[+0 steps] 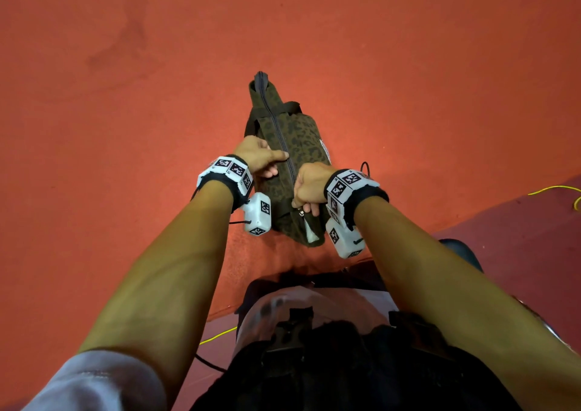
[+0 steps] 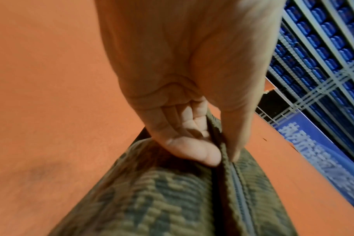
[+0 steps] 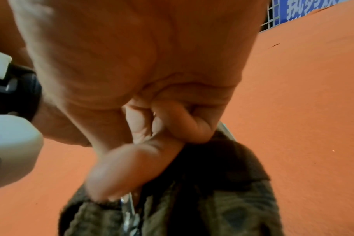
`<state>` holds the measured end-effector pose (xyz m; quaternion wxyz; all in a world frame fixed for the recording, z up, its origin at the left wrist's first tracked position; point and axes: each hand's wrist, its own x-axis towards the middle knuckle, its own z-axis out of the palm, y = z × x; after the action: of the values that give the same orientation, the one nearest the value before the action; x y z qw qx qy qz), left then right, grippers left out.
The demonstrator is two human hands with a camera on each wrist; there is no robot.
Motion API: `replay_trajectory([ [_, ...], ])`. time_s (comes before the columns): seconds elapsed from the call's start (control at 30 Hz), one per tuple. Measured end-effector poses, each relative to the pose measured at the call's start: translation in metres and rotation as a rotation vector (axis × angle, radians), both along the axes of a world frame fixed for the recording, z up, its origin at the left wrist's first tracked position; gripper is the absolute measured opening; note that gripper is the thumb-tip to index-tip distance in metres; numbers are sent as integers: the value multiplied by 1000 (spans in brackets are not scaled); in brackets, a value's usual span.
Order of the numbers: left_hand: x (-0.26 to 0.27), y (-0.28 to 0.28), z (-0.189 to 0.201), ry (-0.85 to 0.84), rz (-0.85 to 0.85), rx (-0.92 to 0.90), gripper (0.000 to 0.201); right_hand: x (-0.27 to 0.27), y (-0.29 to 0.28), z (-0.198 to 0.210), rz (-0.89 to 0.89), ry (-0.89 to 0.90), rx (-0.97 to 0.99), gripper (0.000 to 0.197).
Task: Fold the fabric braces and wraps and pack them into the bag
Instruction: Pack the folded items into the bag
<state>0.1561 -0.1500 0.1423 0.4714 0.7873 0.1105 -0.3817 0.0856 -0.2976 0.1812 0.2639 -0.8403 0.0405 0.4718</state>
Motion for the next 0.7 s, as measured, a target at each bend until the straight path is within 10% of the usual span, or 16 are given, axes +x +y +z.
replay_trajectory([
  [0.37,-2,7,8,-136,-34,103,41,-24,14,-1,-27,60,66,18],
  [0.7,-32,5,-3,-152,-74,17,39,-8,-17,-7,-282,-456,-187,26],
])
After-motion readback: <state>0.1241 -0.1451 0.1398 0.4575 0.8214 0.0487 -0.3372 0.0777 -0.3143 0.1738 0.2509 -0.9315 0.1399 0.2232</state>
